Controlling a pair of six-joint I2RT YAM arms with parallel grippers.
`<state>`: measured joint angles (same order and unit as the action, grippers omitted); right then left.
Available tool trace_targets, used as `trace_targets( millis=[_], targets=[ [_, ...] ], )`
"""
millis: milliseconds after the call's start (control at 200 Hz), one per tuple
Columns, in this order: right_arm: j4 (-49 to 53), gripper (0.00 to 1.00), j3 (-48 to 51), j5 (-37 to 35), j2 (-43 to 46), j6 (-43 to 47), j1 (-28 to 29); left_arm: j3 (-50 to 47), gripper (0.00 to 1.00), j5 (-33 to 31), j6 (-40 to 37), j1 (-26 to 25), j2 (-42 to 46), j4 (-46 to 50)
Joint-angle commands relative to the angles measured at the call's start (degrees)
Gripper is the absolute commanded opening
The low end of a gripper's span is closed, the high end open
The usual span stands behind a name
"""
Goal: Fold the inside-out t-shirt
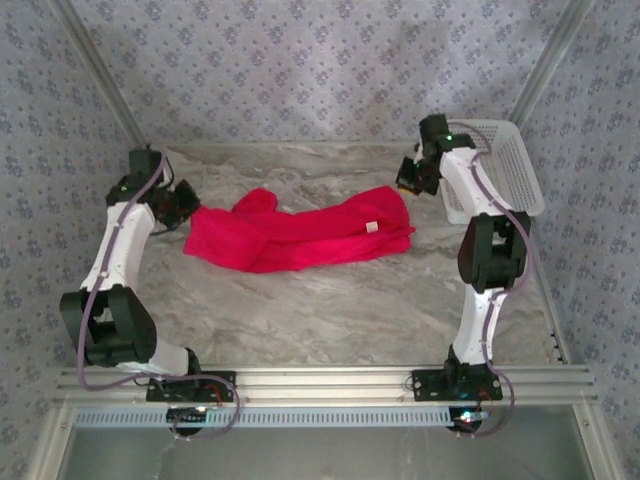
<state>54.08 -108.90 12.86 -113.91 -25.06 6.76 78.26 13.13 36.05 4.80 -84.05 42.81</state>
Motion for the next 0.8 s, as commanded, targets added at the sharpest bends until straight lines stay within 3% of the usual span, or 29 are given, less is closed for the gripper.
trace_targets(
  millis=[0,50,110,205,435,800],
  targets=[
    [1.74,0.00,-6.51,1.19,5.68,-2.04,-0.26,10.25,0.00,2.32,-0.02,1.00,-0.74,2.60],
    [2.69,0.15,-7.13,0.76,5.88,-1.65,-0.48,12.83,0.00,2.67,0.20,1.08,-1.03,3.25],
    [2.65,0.41,-4.84,0.76,6.05,-1.05,-0.78,13.80,0.00,3.50,0.57,1.02,-0.95,3.01],
    [0.74,0.58,1.88,1.94,6.23,-0.51,-1.05,11.61,0.00,4.40,0.73,1.03,-0.19,1.53],
    [-6.21,0.57,14.97,0.75,4.59,0.24,1.60,1.65,0.00,4.44,0.42,3.01,2.30,-0.60],
    [-6.54,0.61,16.99,-1.60,-2.88,0.23,4.14,-8.69,0.00,5.40,0.26,5.74,4.41,-3.39]
  ],
)
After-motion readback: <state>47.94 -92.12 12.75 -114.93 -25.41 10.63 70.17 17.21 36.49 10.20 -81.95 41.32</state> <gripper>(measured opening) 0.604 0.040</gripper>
